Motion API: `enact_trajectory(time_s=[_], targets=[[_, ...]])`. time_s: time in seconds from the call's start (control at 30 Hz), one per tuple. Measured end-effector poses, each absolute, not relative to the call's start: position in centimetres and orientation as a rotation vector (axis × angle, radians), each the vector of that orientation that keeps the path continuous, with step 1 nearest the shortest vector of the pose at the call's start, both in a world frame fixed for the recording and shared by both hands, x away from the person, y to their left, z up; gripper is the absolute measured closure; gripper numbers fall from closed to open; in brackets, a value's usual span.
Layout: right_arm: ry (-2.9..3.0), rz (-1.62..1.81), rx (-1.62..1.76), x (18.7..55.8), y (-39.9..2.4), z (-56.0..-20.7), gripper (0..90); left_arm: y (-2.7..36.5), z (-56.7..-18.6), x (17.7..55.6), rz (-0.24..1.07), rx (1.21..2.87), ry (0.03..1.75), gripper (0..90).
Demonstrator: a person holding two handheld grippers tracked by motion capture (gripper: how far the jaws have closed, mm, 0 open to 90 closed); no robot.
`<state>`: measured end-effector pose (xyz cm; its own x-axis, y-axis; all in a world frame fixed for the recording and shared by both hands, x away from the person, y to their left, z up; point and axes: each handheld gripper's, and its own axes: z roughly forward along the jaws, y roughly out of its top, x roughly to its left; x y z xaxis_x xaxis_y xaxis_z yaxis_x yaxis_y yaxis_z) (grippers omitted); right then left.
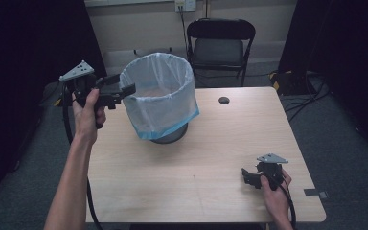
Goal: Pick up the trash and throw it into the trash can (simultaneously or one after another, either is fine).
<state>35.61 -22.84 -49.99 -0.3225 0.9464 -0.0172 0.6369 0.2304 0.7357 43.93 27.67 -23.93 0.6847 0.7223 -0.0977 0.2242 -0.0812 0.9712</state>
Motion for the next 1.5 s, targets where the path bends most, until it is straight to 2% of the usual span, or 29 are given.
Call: enact_trajectory(time_s=[0.8,1.5], targets=[[2.043,0.882,1.451,35.6,-22.8,-50.0,12.5,28.3,-25.7,39.5,0.482,1.714,0.782,17.6],[2.043,0.882,1.451,35.6,-22.8,-50.0,12.4,28.0,-30.9,35.6,0.483,1.83,0.787,17.4]])
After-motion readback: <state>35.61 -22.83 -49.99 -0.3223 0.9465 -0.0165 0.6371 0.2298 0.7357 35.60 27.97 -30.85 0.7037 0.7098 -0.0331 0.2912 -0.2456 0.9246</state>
